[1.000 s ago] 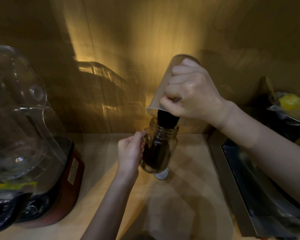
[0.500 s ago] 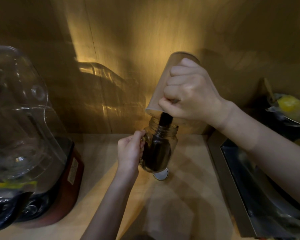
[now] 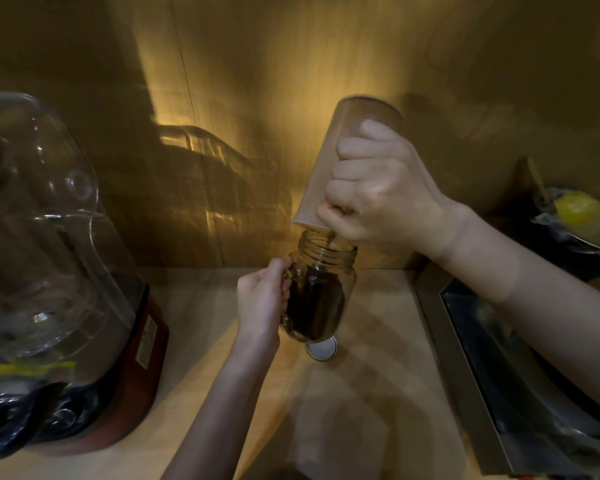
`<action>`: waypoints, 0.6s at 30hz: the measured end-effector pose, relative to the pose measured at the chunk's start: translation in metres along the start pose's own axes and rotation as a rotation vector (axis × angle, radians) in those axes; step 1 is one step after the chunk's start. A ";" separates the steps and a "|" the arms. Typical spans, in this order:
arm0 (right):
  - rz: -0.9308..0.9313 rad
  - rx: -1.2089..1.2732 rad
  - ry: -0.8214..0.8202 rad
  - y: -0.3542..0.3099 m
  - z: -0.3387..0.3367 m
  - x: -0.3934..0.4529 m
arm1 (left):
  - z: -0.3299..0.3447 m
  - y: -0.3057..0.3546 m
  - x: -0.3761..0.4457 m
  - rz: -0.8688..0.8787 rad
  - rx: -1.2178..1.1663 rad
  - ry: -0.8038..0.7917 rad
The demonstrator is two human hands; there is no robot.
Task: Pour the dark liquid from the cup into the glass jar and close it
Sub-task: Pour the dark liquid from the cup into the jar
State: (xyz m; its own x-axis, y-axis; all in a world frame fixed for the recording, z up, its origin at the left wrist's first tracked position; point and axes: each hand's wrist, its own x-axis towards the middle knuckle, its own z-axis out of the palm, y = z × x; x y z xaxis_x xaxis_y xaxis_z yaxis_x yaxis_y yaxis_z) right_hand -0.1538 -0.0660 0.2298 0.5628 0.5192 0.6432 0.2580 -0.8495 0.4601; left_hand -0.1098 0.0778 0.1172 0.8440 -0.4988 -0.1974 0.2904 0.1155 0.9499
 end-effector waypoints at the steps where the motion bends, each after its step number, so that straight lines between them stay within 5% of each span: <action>1: -0.001 -0.001 -0.007 0.000 0.000 0.000 | 0.000 0.000 0.000 0.002 0.001 0.000; 18: 0.048 0.055 -0.005 -0.001 0.000 -0.008 | -0.001 -0.007 0.003 0.006 0.010 0.051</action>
State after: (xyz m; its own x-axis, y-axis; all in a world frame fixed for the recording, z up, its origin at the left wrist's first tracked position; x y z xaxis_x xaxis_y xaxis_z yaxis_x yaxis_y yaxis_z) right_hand -0.1591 -0.0691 0.2240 0.5791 0.4774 0.6608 0.2736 -0.8774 0.3941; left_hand -0.1084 0.0762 0.1096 0.8676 -0.4537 -0.2038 0.2812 0.1095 0.9534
